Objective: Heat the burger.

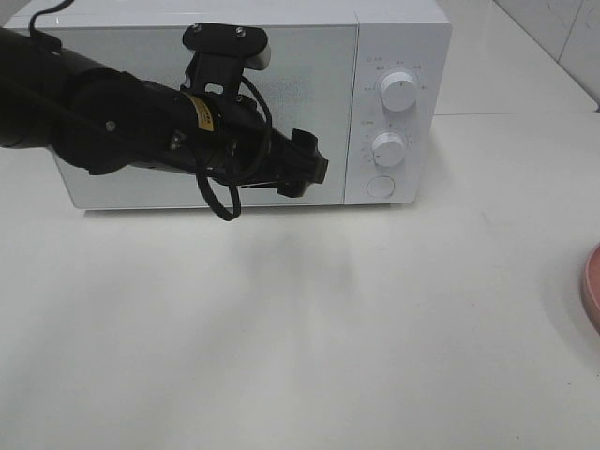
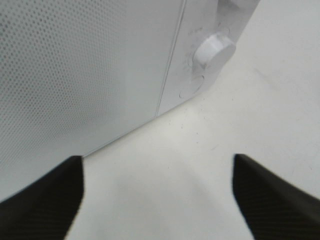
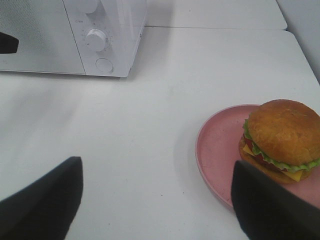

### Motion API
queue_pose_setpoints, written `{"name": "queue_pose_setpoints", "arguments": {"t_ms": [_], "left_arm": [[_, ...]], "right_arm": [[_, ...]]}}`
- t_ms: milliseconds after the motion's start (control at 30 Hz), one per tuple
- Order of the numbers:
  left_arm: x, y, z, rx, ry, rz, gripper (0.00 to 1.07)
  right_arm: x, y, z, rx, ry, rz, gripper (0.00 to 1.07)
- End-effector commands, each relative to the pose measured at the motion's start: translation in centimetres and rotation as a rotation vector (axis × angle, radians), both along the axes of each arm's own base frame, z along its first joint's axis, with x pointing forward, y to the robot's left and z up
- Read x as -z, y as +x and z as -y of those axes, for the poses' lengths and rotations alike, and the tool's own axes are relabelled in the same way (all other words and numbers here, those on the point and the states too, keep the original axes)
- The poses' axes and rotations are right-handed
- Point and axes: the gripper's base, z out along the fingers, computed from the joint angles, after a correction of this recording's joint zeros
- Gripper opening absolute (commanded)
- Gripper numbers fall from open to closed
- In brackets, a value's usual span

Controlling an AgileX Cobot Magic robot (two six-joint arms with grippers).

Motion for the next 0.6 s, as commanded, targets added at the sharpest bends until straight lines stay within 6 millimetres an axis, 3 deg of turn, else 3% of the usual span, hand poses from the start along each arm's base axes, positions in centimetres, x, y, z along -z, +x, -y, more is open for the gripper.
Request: {"name": "queue_pose_setpoints", "arguments": {"t_ms": [33, 600], "left_arm": [[-0.7, -1.2, -0.7, -0.003, 0.060, -0.098, 1.00], [-1.8, -5.1, -3.4, -0.007, 0.279, -0.459, 0.98]], "right_arm": [[0.0, -0.4, 0.0, 0.005, 0.007, 0.028, 0.76], [0.0, -0.4, 0.0, 0.005, 0.007, 0.028, 0.76]]}}
